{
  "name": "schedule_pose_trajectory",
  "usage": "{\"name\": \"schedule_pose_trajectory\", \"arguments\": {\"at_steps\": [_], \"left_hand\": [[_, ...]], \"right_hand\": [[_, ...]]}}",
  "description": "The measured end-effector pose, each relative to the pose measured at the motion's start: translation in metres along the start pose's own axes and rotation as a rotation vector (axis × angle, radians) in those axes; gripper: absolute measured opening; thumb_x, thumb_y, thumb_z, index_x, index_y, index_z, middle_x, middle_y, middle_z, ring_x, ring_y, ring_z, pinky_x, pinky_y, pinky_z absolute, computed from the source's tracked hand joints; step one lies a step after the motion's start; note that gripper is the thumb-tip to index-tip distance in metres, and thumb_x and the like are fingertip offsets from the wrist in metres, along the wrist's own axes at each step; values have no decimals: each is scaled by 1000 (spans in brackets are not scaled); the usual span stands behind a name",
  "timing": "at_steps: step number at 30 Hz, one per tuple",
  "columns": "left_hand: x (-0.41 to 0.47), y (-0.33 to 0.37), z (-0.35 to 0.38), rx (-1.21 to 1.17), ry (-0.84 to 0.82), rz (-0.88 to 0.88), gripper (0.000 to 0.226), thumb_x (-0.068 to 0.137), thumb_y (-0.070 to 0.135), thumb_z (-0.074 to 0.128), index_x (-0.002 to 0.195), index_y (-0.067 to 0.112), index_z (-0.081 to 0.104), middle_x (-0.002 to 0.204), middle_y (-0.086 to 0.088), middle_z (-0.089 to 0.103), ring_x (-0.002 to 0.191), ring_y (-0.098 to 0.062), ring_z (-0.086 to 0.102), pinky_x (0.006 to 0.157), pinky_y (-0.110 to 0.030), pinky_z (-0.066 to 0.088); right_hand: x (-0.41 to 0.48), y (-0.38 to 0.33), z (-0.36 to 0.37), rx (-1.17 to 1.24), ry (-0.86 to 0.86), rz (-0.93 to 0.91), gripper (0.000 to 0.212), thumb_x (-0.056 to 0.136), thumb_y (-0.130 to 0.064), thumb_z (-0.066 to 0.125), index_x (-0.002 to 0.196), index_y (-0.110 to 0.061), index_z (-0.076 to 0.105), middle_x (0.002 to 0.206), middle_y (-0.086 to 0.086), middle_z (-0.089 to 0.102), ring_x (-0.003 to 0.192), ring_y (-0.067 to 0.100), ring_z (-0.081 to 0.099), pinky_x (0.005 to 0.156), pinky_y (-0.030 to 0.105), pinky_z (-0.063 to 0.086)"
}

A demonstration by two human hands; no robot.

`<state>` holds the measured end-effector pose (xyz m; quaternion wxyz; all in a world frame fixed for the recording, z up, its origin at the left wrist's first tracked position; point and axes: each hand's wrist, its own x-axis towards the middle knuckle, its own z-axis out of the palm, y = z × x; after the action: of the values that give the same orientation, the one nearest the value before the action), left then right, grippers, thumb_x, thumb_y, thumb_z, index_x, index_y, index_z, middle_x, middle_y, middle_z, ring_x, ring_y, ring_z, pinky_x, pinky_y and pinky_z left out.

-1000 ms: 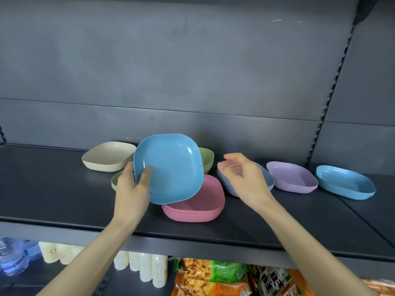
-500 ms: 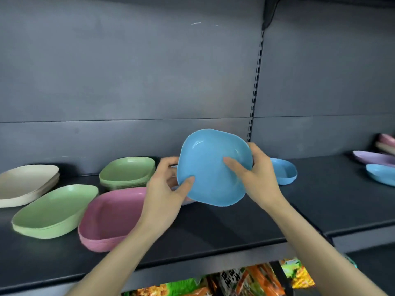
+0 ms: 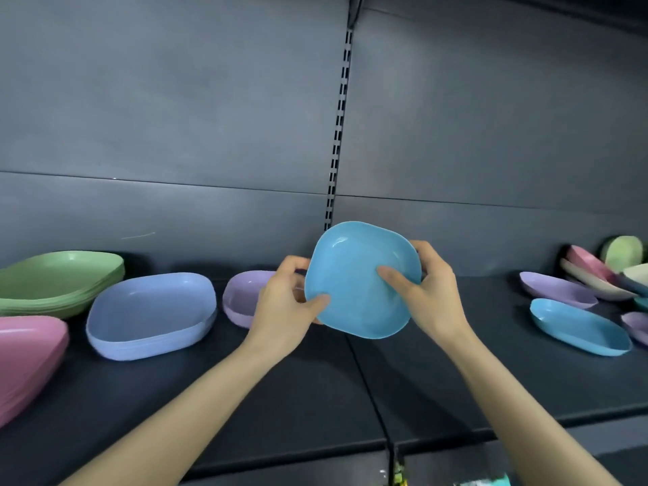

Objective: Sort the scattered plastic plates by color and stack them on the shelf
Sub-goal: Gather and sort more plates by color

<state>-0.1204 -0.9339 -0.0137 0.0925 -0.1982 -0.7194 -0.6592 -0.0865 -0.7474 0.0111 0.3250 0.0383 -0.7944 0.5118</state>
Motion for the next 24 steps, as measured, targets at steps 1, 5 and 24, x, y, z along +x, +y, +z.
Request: {"name": "schedule_pose_trajectory", "arguments": {"at_steps": [1, 5, 24], "left_hand": [[6, -2, 9, 17, 16, 1, 35, 79, -3, 68, 90, 26, 51, 90, -8, 65, 79, -21, 67, 56, -32, 58], [30, -6, 32, 92, 67, 9, 33, 80, 2, 69, 92, 26, 50, 87, -3, 66, 73, -19, 66, 57, -33, 58], [63, -45, 45, 576, 59, 16, 51, 76, 16, 76, 121, 19, 54, 77, 18, 56, 71, -5, 54, 61, -14, 43]], "right_hand": [[8, 7, -6, -7, -13, 5, 25, 83, -16, 69, 104, -25, 58, 93, -16, 65, 81, 0, 62, 62, 15, 50], [42, 30, -18, -26, -78, 33, 24, 83, -17, 68, 104, -22, 58, 94, -14, 65, 86, 5, 62, 66, 20, 51], [81, 95, 3, -177, -292, 169, 27, 83, -24, 69, 107, -15, 59, 98, 0, 67, 92, 19, 63, 76, 31, 52]]}}
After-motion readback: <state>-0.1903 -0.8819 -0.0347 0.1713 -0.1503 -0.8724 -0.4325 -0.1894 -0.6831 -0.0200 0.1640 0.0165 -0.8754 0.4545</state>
